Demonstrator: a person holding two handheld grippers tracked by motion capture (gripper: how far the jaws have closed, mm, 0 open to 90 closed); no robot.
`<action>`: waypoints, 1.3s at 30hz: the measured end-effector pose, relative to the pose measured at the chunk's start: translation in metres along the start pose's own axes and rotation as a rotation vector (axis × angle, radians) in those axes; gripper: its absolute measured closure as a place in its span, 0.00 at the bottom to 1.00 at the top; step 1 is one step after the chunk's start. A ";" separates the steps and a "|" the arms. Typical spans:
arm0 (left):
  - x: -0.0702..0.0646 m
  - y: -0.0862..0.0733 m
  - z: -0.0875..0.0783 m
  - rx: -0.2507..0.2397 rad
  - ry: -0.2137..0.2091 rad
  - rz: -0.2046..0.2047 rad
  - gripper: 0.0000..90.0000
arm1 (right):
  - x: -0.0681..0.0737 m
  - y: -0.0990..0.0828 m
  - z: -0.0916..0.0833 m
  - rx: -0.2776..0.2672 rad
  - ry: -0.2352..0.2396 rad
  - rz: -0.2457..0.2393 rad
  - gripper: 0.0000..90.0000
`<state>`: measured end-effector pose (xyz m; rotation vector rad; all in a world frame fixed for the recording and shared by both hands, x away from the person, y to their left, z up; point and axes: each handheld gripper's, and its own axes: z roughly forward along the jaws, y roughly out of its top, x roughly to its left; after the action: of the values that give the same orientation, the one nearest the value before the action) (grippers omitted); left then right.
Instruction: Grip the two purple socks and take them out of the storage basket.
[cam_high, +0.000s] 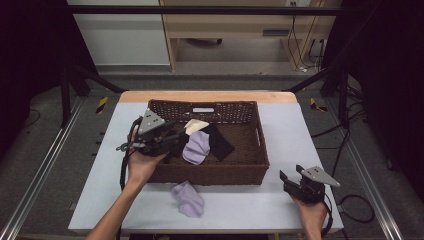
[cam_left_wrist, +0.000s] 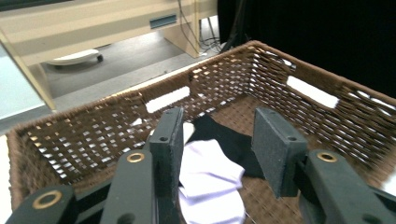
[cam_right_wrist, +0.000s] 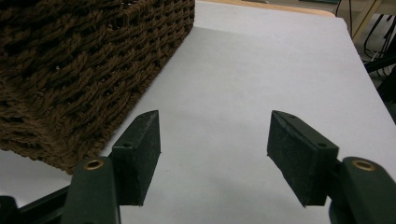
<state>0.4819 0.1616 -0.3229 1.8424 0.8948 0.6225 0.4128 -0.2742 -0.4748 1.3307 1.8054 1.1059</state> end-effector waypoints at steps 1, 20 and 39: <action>0.002 0.002 0.004 0.001 0.003 0.001 0.58 | 0.000 0.000 0.000 0.001 -0.001 -0.001 0.39; 0.022 0.005 0.087 0.085 0.098 0.019 0.61 | 0.000 0.000 0.002 0.011 0.003 -0.004 0.40; 0.022 -0.024 0.138 0.361 0.092 0.033 0.57 | 0.002 0.000 0.005 0.024 0.012 -0.019 0.40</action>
<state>0.5901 0.1115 -0.4004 2.1668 1.0952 0.5982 0.4160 -0.2714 -0.4772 1.3212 1.8414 1.0877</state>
